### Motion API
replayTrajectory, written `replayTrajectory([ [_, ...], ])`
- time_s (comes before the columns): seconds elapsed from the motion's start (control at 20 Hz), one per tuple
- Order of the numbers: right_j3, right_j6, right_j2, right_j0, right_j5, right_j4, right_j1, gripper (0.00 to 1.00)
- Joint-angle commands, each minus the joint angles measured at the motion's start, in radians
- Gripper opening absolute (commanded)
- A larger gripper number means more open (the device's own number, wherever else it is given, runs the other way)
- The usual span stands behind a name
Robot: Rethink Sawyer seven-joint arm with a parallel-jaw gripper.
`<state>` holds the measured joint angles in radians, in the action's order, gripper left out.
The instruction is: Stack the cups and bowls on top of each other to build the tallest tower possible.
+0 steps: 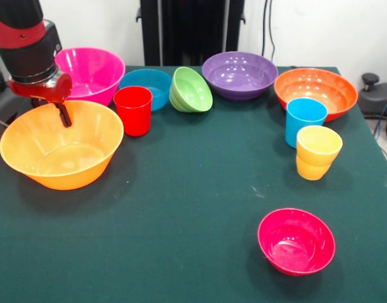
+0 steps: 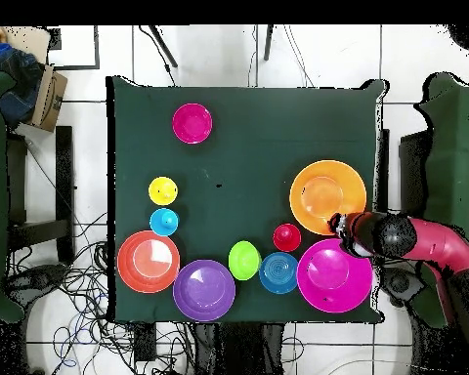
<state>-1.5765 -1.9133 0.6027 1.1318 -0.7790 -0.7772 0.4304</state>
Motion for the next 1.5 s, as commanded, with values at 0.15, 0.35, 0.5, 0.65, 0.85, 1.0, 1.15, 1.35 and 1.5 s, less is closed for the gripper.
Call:
replayTrajectory([
  [0.15, -0.006, 0.280, 0.024, -0.025, 0.004, -0.064, 0.013, 1.00],
  [0.35, -0.003, 0.294, 0.028, -0.022, 0.001, -0.065, 0.013, 1.00],
  [0.5, -0.002, 0.296, 0.029, -0.023, 0.000, -0.066, 0.014, 1.00],
  [0.65, 0.003, 0.296, 0.028, -0.025, 0.005, -0.072, 0.010, 1.00],
  [0.85, 0.010, 0.301, 0.028, -0.025, 0.008, -0.078, 0.001, 1.00],
  [1.0, 0.019, 0.304, 0.028, -0.027, 0.008, -0.081, -0.005, 1.00],
  [1.15, 0.022, 0.305, 0.029, -0.027, 0.010, -0.085, -0.008, 1.00],
  [1.35, 0.020, 0.303, 0.028, -0.026, 0.015, -0.089, -0.008, 1.00],
  [1.5, 0.022, 0.303, 0.029, -0.027, 0.015, -0.090, -0.009, 1.00],
])
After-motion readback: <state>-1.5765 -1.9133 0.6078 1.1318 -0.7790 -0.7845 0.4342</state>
